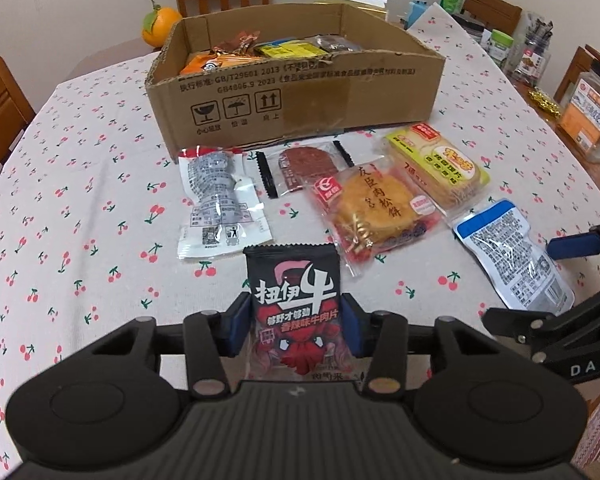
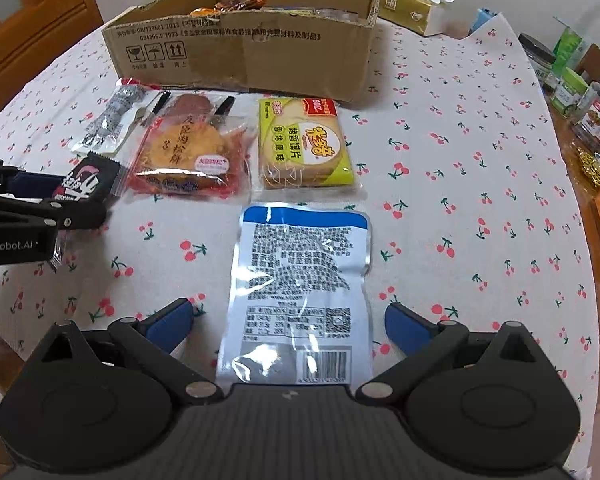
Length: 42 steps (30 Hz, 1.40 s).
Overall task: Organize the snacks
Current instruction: 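Close left tool on black jerky pack while right tool closes on white-blue packet, then carry jerky pack into box with left tool while right tool drops white-blue packet in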
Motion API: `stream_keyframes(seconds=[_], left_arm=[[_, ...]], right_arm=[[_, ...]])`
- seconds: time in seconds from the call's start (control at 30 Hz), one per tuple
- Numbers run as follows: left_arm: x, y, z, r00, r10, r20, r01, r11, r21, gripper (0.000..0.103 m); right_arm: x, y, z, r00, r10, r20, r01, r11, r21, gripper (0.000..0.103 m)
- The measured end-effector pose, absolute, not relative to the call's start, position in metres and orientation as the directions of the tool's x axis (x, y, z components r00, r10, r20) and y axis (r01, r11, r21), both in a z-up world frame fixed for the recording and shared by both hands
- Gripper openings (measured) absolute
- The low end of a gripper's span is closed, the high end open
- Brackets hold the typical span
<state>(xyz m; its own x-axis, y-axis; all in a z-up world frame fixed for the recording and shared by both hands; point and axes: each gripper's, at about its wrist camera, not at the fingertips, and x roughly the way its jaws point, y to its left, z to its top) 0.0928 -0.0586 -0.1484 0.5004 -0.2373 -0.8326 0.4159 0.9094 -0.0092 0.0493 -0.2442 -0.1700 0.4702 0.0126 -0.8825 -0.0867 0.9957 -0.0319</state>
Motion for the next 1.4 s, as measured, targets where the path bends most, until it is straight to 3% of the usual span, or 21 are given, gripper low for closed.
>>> stream_keyframes(seconds=[0.5,0.6,0.73,1.0,1.13,1.4], left_arm=[[0.097,-0.050,-0.145,0.457,-0.278,-0.845,0.472,0.881,-0.035,0.045],[0.095,-0.049,-0.144,0.454,-0.283,-0.845,0.482,0.876,-0.034,0.045],[0.095,-0.048,-0.144,0.447,-0.286,-0.847,0.483,0.875,-0.040,0.045],[0.095,-0.048,-0.145,0.445,-0.289,-0.847,0.491,0.871,-0.040,0.045],[0.095,-0.048,-0.145,0.444,-0.290,-0.848,0.491,0.870,-0.040,0.045],[0.094,-0.045,-0.138,0.437,-0.295,-0.849,0.504,0.863,-0.040,0.045]], right_arm=[[0.054,-0.252,-0.157,0.520,-0.020,-0.854,0.001,1.000,-0.023,0.056],[0.056,-0.256,-0.155,0.510,-0.019,-0.860,0.027,1.000,-0.006,0.061],[0.054,-0.251,-0.154,0.532,-0.010,-0.846,0.012,1.000,-0.005,0.094],[0.064,-0.245,-0.169,0.537,-0.008,-0.844,-0.047,0.998,-0.039,0.093],[0.063,-0.247,-0.167,0.552,0.010,-0.834,-0.069,0.997,-0.034,0.079],[0.063,-0.247,-0.159,0.539,0.012,-0.842,-0.062,0.998,-0.026,0.076]])
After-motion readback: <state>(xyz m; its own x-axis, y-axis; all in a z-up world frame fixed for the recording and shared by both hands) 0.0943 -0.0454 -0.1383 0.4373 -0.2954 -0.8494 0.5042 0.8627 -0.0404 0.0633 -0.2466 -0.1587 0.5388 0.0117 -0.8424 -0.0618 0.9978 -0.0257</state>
